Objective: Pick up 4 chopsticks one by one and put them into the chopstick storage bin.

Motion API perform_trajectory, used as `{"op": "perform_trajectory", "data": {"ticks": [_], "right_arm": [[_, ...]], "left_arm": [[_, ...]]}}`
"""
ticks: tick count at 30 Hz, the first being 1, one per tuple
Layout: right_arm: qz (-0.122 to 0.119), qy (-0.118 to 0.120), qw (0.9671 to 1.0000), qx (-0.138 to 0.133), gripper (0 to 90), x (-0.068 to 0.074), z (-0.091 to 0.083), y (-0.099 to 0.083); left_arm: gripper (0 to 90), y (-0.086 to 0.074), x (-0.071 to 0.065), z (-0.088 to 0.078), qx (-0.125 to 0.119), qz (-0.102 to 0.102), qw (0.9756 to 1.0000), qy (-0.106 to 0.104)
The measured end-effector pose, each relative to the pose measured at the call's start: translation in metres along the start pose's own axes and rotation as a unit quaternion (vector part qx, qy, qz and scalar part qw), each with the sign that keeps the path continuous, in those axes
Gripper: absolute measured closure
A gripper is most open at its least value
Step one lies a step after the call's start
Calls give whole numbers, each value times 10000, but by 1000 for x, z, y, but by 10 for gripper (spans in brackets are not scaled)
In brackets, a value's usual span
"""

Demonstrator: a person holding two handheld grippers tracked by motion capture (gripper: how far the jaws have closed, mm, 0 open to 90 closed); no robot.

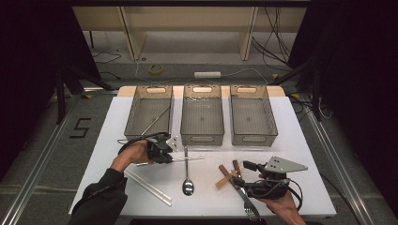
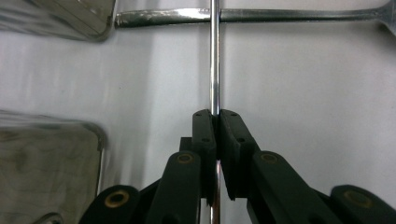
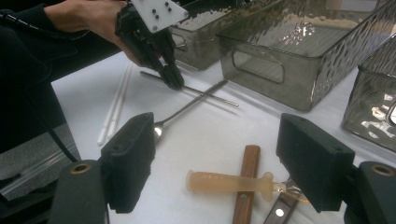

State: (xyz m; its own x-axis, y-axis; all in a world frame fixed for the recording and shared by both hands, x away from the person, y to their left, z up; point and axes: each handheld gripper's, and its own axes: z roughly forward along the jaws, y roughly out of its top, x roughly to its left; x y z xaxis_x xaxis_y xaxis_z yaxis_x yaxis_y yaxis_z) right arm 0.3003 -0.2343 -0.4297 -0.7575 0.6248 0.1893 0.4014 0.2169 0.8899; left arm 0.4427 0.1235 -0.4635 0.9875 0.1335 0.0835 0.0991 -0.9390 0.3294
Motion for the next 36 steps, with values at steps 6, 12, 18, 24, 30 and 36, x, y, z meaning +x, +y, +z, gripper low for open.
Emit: {"op": "perform_trajectory", "data": {"ticks": [6, 12, 18, 24, 30, 36], "right_arm": [[-3, -1, 10000, 1, 292, 0, 0, 0], [4, 6, 10000, 1, 292, 0, 0, 0], [3, 2, 10000, 4, 292, 0, 0, 0], [6, 1, 10000, 6, 292, 0, 0, 0], [7, 1, 10000, 7, 292, 0, 0, 0], [11, 0, 10000, 2, 292, 0, 0, 0]], "left_arm": [[852, 2, -2, 0, 7, 118, 9999, 73], [853, 4, -2, -4, -74, 104, 9998, 170], [854, 8, -5, -14, -151, 93, 9996, 233], [854, 12, -6, -25, -341, 29, 9989, 323], [854, 17, -9, -36, -562, -83, 9976, 397], [854, 20, -10, -46, -700, -329, 9958, 499]]}}
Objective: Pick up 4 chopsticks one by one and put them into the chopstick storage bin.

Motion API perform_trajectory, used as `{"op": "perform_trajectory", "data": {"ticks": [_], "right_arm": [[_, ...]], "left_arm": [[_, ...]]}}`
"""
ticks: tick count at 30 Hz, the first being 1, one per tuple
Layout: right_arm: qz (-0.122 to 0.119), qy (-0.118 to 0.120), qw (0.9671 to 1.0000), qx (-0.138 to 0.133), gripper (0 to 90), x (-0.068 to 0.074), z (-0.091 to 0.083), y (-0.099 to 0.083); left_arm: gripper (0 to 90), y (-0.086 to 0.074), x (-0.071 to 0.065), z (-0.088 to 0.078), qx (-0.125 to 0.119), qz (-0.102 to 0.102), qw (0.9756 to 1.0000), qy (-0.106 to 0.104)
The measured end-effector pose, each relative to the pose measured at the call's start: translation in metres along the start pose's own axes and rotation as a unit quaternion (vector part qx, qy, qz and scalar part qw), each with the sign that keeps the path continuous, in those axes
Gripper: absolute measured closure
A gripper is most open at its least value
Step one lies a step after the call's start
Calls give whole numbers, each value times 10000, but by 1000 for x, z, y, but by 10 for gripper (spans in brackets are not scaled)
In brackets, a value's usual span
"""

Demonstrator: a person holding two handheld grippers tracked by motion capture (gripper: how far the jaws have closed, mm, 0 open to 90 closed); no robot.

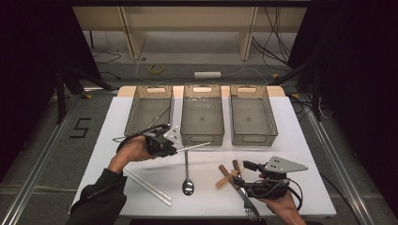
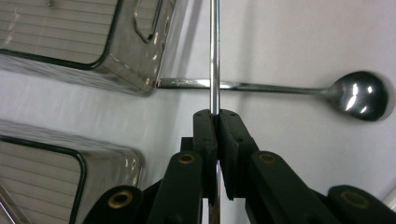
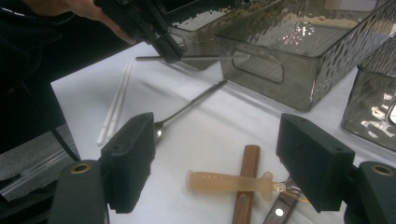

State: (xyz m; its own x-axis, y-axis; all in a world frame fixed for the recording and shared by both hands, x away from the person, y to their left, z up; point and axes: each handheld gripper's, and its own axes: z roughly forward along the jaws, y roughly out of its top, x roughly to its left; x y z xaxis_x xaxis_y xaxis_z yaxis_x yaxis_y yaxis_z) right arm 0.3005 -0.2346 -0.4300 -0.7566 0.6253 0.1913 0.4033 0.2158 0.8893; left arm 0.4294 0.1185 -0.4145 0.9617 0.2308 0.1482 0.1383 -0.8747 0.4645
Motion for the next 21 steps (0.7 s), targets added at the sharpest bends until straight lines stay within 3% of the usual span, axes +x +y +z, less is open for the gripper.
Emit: {"op": "perform_trajectory", "data": {"ticks": [7, 11, 17, 21], "right_arm": [[3, -1, 10000, 5, 292, 0, 0, 0], [-4, -5, 10000, -2, 292, 0, 0, 0], [4, -6, 10000, -2, 292, 0, 0, 0], [10, -5, 10000, -1, 292, 0, 0, 0]], "left_arm": [[854, 4, 3, -13, -233, -458, 9986, 82], [854, 4, 6, -21, -349, -593, 9975, 175], [854, 1, 13, -34, -602, -909, 9937, 261], [854, -2, 17, -41, -676, -986, 9923, 333]]}}
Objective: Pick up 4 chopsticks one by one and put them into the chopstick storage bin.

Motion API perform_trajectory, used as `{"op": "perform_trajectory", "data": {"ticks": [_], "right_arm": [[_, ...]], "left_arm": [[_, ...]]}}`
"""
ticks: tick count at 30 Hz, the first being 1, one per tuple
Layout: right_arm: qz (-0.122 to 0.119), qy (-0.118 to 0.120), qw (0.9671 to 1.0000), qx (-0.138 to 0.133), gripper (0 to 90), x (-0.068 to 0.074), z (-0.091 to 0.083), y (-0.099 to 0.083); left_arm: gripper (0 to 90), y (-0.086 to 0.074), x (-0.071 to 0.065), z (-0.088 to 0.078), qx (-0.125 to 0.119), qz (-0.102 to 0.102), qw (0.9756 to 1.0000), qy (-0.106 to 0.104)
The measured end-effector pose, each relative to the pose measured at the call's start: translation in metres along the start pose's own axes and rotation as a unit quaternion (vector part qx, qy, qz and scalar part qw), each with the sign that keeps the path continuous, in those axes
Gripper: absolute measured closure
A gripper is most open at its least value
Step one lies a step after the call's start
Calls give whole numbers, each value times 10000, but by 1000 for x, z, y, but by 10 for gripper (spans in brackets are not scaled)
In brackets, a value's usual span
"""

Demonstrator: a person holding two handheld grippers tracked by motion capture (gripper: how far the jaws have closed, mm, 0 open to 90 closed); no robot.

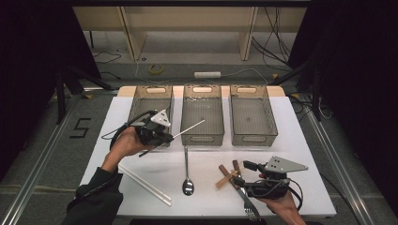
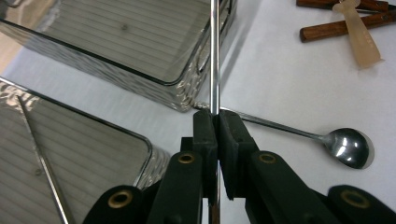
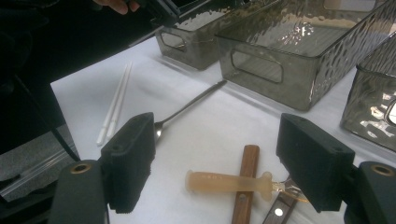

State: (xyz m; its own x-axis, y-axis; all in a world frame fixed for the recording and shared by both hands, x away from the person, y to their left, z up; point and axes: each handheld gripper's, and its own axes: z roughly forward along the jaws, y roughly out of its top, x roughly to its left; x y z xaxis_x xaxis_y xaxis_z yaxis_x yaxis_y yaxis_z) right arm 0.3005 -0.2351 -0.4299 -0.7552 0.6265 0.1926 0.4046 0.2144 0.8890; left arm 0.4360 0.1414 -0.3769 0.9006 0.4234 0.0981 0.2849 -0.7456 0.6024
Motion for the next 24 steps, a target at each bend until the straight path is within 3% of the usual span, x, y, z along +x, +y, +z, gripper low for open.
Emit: {"op": "perform_trajectory", "data": {"ticks": [16, 24], "right_arm": [[34, -8, 10000, 5, 292, -1, 0, -1], [52, -10, 10000, 9, 292, -1, 0, -1]], "left_arm": [[854, 3, 22, -27, -414, -518, 9967, 473], [854, 1, 44, -41, -681, -920, 9900, 825]]}}
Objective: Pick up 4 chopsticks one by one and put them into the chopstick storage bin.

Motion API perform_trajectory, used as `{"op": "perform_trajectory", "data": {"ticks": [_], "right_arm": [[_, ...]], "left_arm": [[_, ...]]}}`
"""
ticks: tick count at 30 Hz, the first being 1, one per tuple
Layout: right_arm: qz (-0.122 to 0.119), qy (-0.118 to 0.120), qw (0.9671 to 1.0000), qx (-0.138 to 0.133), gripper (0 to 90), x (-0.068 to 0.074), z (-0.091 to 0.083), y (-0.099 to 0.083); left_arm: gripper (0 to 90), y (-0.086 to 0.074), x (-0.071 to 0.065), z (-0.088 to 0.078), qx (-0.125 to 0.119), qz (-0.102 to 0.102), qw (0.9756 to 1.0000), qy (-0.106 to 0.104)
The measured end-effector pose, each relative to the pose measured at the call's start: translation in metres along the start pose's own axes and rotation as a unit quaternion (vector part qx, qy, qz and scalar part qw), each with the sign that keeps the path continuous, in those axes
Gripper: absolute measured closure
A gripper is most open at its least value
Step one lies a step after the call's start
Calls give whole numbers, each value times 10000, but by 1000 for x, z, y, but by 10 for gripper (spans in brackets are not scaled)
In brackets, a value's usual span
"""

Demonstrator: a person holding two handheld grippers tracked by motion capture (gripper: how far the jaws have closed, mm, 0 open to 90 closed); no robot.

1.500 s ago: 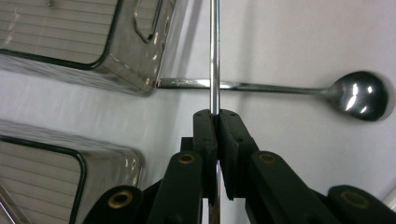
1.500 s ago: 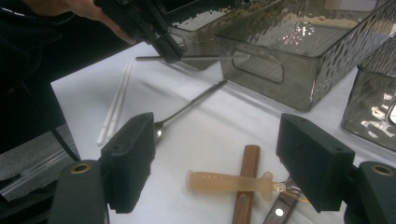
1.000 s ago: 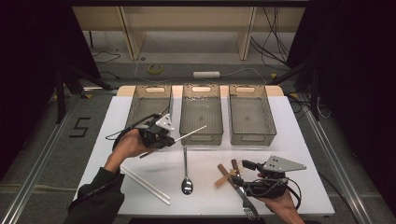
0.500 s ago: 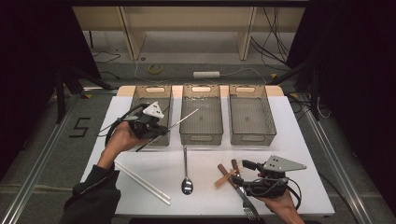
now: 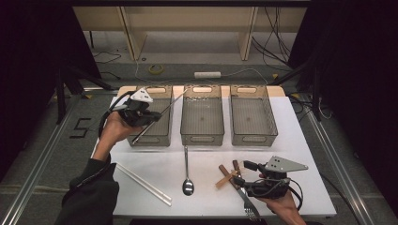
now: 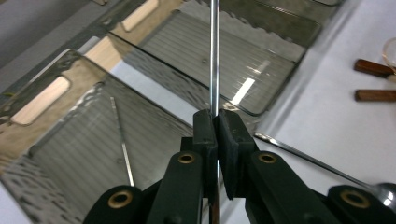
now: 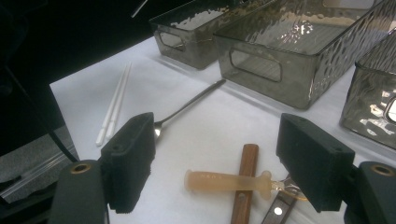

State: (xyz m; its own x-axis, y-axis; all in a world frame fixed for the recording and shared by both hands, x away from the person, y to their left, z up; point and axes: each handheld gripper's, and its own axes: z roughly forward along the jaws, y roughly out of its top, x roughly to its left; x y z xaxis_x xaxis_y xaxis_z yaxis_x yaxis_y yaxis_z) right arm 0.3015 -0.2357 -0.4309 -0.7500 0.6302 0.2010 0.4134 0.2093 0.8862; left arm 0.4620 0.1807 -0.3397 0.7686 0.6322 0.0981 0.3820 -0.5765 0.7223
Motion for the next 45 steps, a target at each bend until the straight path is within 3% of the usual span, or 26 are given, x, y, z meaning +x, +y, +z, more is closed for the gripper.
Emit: {"op": "perform_trajectory", "data": {"ticks": [6, 16, 31, 45], "right_arm": [[0, 7, 10000, -2, 292, 0, 0, 0], [-2, 13, 10000, -3, 291, 0, 0, 0], [-11, 19, 10000, -5, 292, 0, 0, 0], [23, 23, 10000, 1, 292, 0, 0, -1]], "left_arm": [[854, 1, 19, -1, -121, -261, 9992, 283], [854, -5, 46, 7, -336, -773, 9937, 744], [854, -20, 65, 26, -431, -1194, 9878, 898], [854, -30, 69, 33, -483, -1318, 9854, 968]]}}
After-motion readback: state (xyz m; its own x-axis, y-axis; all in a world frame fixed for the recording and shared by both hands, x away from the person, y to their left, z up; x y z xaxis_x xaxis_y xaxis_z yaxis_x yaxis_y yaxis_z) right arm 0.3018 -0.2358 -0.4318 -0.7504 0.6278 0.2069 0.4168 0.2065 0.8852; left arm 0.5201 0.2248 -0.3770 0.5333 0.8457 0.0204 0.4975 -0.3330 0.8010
